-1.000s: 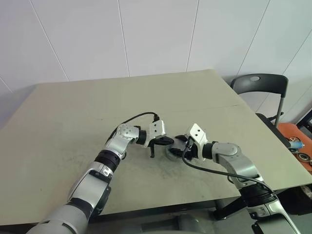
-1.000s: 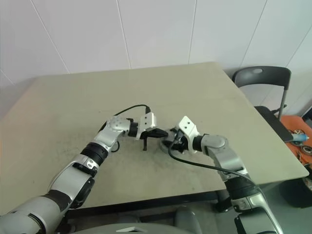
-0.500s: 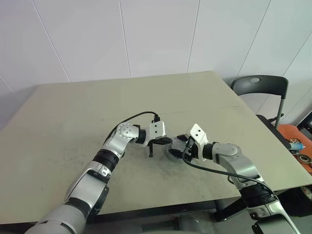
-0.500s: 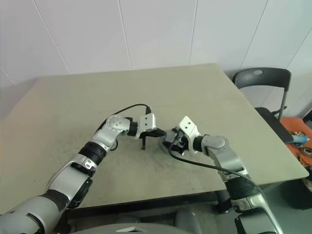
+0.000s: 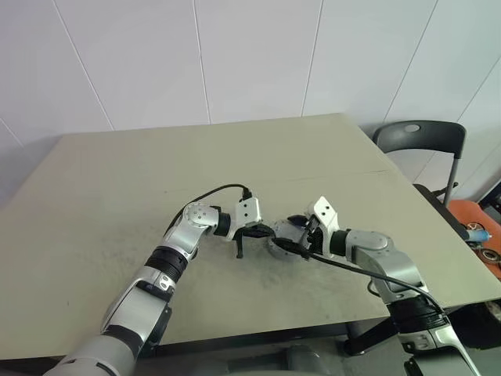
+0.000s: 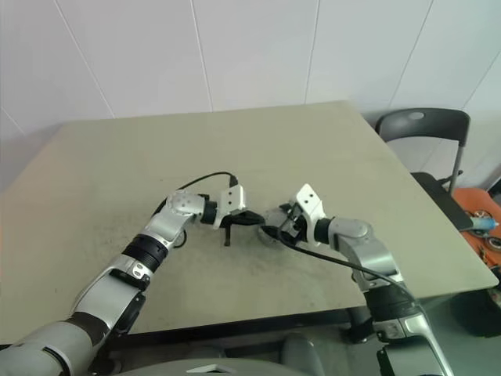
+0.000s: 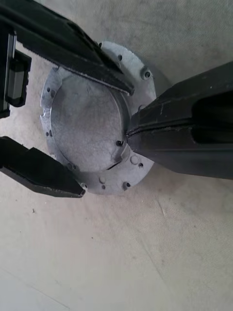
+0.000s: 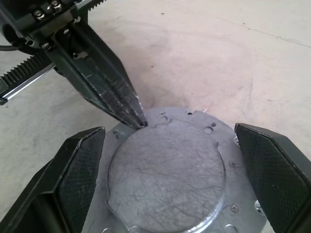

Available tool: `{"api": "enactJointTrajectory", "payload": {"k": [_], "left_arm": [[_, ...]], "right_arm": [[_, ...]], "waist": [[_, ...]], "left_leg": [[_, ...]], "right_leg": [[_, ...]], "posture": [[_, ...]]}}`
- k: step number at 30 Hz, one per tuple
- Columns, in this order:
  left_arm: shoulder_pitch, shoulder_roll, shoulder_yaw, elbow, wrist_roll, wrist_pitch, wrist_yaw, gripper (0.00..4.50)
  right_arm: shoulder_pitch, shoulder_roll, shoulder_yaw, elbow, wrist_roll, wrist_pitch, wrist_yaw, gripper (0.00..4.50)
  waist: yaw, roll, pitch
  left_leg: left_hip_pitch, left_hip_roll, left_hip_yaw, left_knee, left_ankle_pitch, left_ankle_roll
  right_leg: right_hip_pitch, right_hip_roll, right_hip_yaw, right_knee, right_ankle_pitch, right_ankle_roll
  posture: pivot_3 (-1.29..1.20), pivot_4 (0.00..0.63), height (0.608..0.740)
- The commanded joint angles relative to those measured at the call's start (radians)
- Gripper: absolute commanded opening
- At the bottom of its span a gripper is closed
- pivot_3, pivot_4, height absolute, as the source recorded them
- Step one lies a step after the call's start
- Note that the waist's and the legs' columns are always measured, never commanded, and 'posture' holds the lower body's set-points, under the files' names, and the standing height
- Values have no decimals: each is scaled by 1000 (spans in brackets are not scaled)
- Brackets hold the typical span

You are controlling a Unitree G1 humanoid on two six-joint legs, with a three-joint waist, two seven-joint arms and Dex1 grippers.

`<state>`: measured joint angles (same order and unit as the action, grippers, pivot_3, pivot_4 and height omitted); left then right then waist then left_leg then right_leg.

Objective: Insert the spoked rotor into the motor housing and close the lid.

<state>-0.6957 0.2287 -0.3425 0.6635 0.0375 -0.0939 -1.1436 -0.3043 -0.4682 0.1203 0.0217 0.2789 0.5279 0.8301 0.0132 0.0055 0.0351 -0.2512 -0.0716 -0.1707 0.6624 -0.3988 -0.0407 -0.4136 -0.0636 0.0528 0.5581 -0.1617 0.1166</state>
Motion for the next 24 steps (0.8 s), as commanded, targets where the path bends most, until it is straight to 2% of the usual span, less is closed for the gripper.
{"api": "enactJointTrajectory", "payload": {"k": [1, 7, 13, 17, 24], "left_arm": [[16, 2, -27, -5, 17, 18, -19, 0], [13, -3, -28, -4, 20, 20, -14, 0], [13, -5, -27, -4, 22, 17, -9, 0], [13, -6, -26, -4, 23, 13, -4, 0], [16, -5, -22, -6, 20, 9, 2, 0]], "right_arm": [[-36, -25, -79, -22, 48, 18, 5, 4465], [-36, -26, -145, -26, 116, 105, -7, 4465], [-44, -32, -242, -6, 241, 371, -65, 4465], [-62, -19, -312, 67, 292, 596, -156, 4465], [-62, 56, -381, 86, 349, 794, -265, 4465]], "waist": [[0, 0, 0], [1, 0, 0], [2, 0, 0], [3, 0, 0], [2, 1, -1]], "left_leg": [[0, 0, 0, 0, 0, 0], [-1, 0, 0, 0, 0, 0], [-1, 0, 0, 0, 0, 1], [-2, 0, 0, 0, 0, 1], [-2, 0, 0, -1, -1, 1]], "right_leg": [[0, 0, 0, 0, 0, 0], [-2, 0, 0, -1, 0, 0], [-2, 0, 0, -1, 0, 0], [-2, -1, 0, -1, 0, 0], [-1, 0, 0, -1, 0, 0]], "posture": [[0, 0, 740], [0, 0, 740], [0, 0, 740], [0, 0, 740], [0, 0, 740]]}}
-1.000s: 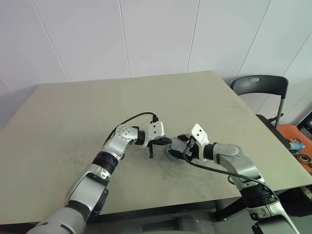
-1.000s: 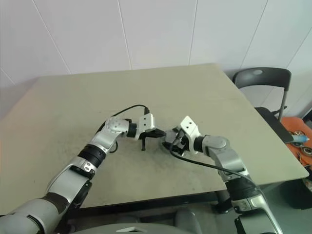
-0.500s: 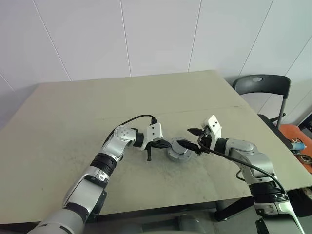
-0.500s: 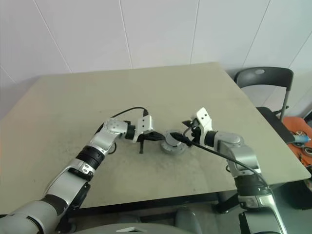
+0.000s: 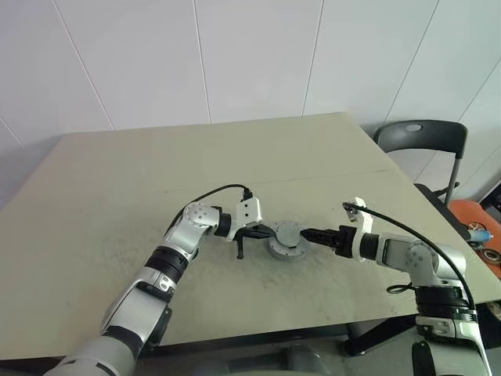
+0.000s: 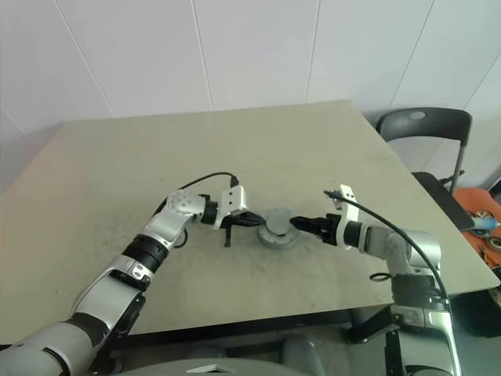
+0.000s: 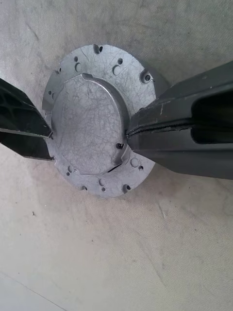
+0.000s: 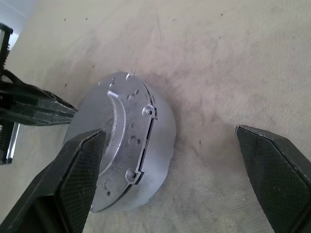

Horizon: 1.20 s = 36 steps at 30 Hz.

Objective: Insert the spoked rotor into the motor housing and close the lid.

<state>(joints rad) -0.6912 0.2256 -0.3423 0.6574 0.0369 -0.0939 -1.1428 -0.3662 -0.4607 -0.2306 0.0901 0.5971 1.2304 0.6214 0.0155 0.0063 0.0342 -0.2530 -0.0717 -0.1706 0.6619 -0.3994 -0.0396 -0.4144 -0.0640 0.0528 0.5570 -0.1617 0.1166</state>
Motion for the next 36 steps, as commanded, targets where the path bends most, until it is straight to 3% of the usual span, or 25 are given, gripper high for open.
{"api": "enactJointTrajectory", "payload": {"k": [1, 8, 12, 19, 24, 27, 32, 34, 36], "left_arm": [[12, -2, -22, -1, 21, 8, 1, 0], [8, 5, -20, 8, 22, 0, 6, 0], [6, 7, -21, 9, 25, -2, 8, 0], [-4, 9, -21, 16, 27, -8, 10, 0], [-5, 11, -20, 18, 29, -13, 13, 0], [-5, 14, -19, 20, 30, -16, 14, 0], [-7, 18, -17, 23, 31, -21, 18, 0], [-7, 19, -17, 24, 31, -22, 19, 0], [-7, 18, -17, 26, 32, -23, 20, 0]], "right_arm": [[-5, 69, -50, 25, 38, 112, -76, 4465], [-51, 203, -170, 8, 95, 283, -160, 4465], [-46, 232, -177, -20, 122, 367, -163, 4465], [62, 152, -64, -50, 270, 384, -169, 4465], [66, 127, -63, -35, 369, 384, -194, 4465], [53, 159, -89, -25, 385, 384, -230, 3935], [47, 205, -123, -26, 406, 384, -270, 2413], [47, 215, -136, -22, 407, 384, -282, 2304], [42, 229, -158, -12, 399, 384, -292, 1819]], "waist": [[-2, 0, 0], [-3, 1, -1], [-4, 2, -1], [-5, 3, -3], [-7, 2, -3], [-8, 2, -3], [-16, 2, -3], [-29, 2, -3], [-33, 2, -3]], "left_leg": [[0, 0, 0, 0, 0, 0], [2, 0, 0, 0, 0, 0], [2, 0, 0, 0, 0, 0], [2, 1, 0, -4, 0, 0], [3, 1, 0, -9, 0, 0], [3, 2, 0, -11, 0, 0], [2, 2, 1, -11, 0, -1], [2, 2, 2, -11, 1, -2], [2, 2, 1, -11, 1, -2]], "right_leg": [[0, 0, 0, 0, 0, 0], [1, 1, 0, 2, 0, 0], [1, 1, 0, 2, 0, 0], [-1, 0, 0, 2, -1, 2], [-2, 0, 0, 1, -2, 2], [-4, 1, 0, 1, -2, 2], [-6, 1, 1, 2, -1, 2], [-6, 1, 2, 3, -1, 2], [-6, 1, 2, 4, -1, 2]], "posture": [[0, 0, 740], [0, 0, 740], [0, 0, 740], [0, 0, 740], [0, 0, 740], [0, 0, 740], [0, 0, 740], [0, 0, 740], [0, 0, 740]]}}
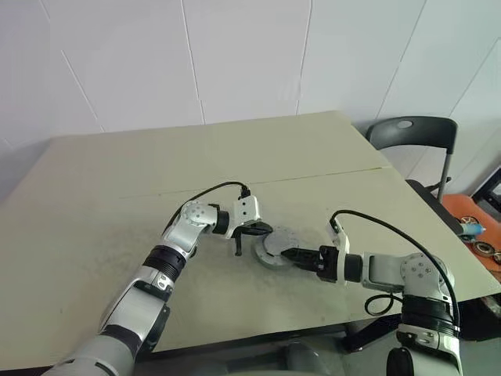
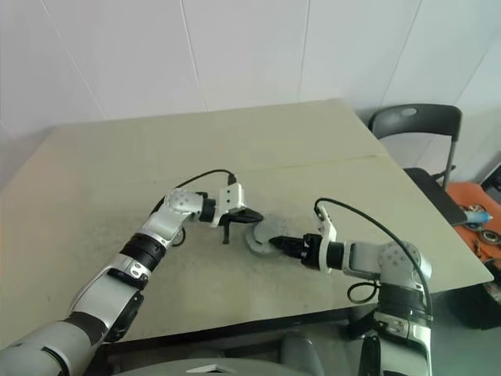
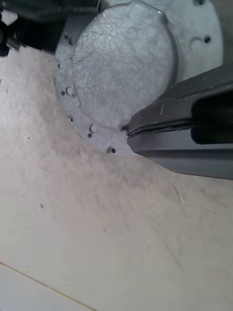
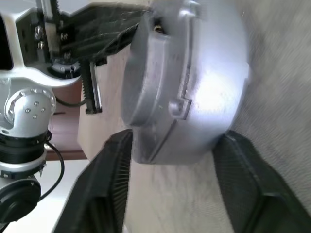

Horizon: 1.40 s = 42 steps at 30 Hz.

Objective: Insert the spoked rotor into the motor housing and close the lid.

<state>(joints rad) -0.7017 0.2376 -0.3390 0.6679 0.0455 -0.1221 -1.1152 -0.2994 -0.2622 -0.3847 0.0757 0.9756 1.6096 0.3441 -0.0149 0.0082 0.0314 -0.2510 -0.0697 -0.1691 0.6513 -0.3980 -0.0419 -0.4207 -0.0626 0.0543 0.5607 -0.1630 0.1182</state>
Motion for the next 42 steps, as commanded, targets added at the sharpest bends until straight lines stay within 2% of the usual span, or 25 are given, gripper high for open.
{"api": "enactJointTrajectory", "payload": {"k": [1, 3, 11, 15, 19, 24, 28, 32, 36, 39, 42], "left_arm": [[3, 6, -20, 16, 24, 5, -7, 0], [3, 6, -20, 17, 24, 4, -6, 0], [7, 4, -10, 13, 18, -9, 18, 0], [-50, -43, 121, 53, -51, -39, 187, 0], [-110, -59, 247, 77, -150, 16, 255, 0], [-94, -51, 348, 14, -264, 141, 245, 0], [-30, -33, 423, -78, -360, 330, 281, 0], [47, -13, 486, -170, -435, 448, 319, 0], [122, -17, 588, -266, -560, 591, 384, 0], [149, -50, 676, -286, -675, 726, 468, 607], [172, -83, 730, -279, -744, 821, 543, 1590]], "right_arm": [[-27, 37, -16, 8, 16, 5, -22, 1601], [-31, 46, -27, 13, 8, 5, -33, 1373], [-45, 88, -65, 27, -24, -20, -62, 1365], [-44, 101, -68, 23, -38, -42, -63, 1365], [-45, 119, -83, 14, -36, -63, -60, 1295], [-48, 137, -98, 9, -33, -85, -67, 1280], [-89, 185, -188, 35, 12, -160, -89, 1280], [-125, 234, -252, 45, 53, -232, -129, 1280], [-149, 270, -271, 35, 83, -291, -153, 1280], [-172, 278, -277, 49, 96, -343, -165, 1280], [-201, 281, -277, 75, 100, -395, -169, 1280]], "waist": [[-4, 1, -1], [-3, 1, -1], [-6, 2, -1], [-4, 1, 0], [-5, 1, 1], [-4, 2, 1], [-4, 2, 1], [-1, 3, 2], [-3, 3, 2], [0, 3, 2], [1, 3, 2]], "left_leg": [[1, 0, 1, 0, 0, 0], [2, 0, 1, 0, 1, -1], [2, 0, 1, 2, 1, -2], [2, 0, 1, 3, 2, -2], [0, 0, 0, 3, 2, -3], [-1, 0, 1, 0, 2, -3], [-1, 0, 0, 1, 2, -3], [-2, 0, 0, 0, 2, -3], [-11, 0, 0, 0, 5, -8], [-20, -1, 0, 1, 6, -10], [-23, -2, 0, 1, 6, -10]], "right_leg": [[0, 0, 0, 1, 0, 0], [1, 0, 0, 1, 1, 0], [1, 1, 0, 3, 1, -1], [1, 0, 0, 4, 2, -2], [-3, 1, -1, 4, 2, -1], [-6, 0, -1, 2, 3, -2], [-9, 0, 0, 2, 5, -4], [-11, 0, 0, 2, 5, -5], [-21, 0, -1, 2, 6, -7], [-29, -2, 0, 2, 8, -9], [-31, -3, -1, 2, 8, -9]], "posture": [[0, 0, 740], [0, 0, 740], [0, 0, 740], [0, 0, 740], [0, 0, 740], [0, 0, 740], [0, 0, 740], [0, 0, 740], [0, 0, 740], [0, 0, 740], [0, 0, 740]]}}
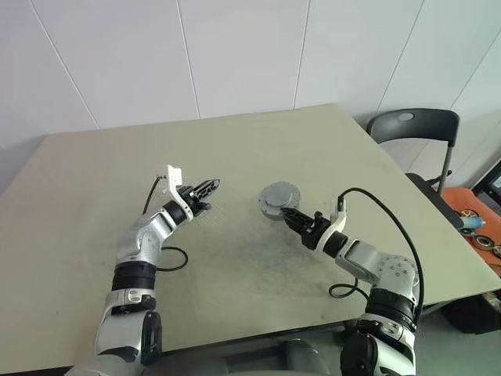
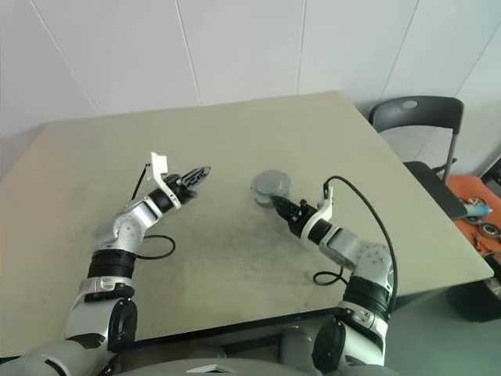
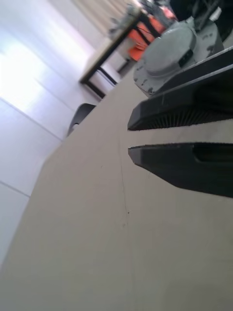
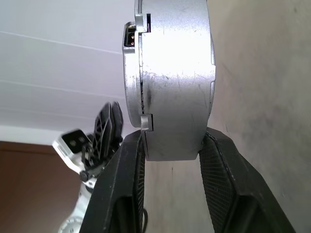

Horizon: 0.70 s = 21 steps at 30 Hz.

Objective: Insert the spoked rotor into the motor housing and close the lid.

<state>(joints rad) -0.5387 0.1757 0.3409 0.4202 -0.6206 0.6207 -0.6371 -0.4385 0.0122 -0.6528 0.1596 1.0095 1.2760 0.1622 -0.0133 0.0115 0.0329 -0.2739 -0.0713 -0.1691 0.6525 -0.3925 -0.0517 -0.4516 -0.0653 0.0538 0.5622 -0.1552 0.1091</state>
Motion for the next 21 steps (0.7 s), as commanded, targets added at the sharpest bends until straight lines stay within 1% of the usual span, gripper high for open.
{"api": "enactJointTrajectory", "payload": {"k": [1, 3, 5, 8, 9, 11, 15, 21], "left_arm": [[13, -37, 72, -22, -102, 99, 90, 1937], [27, -69, 95, -8, -125, 141, 154, 2601], [41, -90, 101, -13, -143, 174, 175, 3301], [32, -126, 167, -6, -241, 256, 234, 4295], [27, -133, 182, -2, -266, 280, 250, 4460], [18, -145, 206, 3, -304, 307, 279, 4460], [-6, -177, 264, 2, -433, 389, 307, 4460], [-14, -207, 241, -8, -487, 446, 316, 4460]], "right_arm": [[-72, 8, -10, -1, 70, -77, 12, 1280], [-82, 11, -6, 1, 83, -96, 14, 1280], [-80, 12, 0, -2, 95, -106, 8, 1280], [-71, 7, 12, -1, 103, -122, 1, 1280], [-69, 6, 12, 0, 105, -128, 0, 1280], [-65, 7, 16, -2, 111, -134, -3, 1280], [-56, 6, 31, -5, 119, -139, -4, 1280], [-52, 13, 58, -7, 142, -123, -5, 1280]], "waist": [[-1, 0, 0], [0, 0, 0], [-1, 0, 0], [-2, 0, 0], [-3, 0, 0], [-4, 0, 0], [-4, 0, 0], [-4, 0, 0]], "left_leg": [[0, 0, 0, 0, 0, 0], [0, 0, 0, 0, 0, 0], [0, 0, 0, 0, 0, 0], [0, 0, 1, 0, 0, 0], [0, 0, 1, 0, 0, 0], [0, 0, 1, 0, 0, 0], [1, 0, 1, 1, 0, 0], [1, 0, 2, 1, 0, 0]], "right_leg": [[0, 0, 0, 0, 0, 0], [0, 0, 0, 0, 0, 0], [0, 0, 0, 0, 0, 0], [0, 0, 0, 0, 0, 0], [0, 0, 0, 0, 0, 0], [0, 0, 0, 0, 0, -1], [0, 1, 0, 1, 1, -1], [0, 1, 1, 0, 1, -1]], "posture": [[0, 0, 740], [0, 0, 740], [0, 0, 740], [0, 0, 740], [0, 0, 740], [0, 0, 740], [0, 0, 740], [0, 0, 740]]}}
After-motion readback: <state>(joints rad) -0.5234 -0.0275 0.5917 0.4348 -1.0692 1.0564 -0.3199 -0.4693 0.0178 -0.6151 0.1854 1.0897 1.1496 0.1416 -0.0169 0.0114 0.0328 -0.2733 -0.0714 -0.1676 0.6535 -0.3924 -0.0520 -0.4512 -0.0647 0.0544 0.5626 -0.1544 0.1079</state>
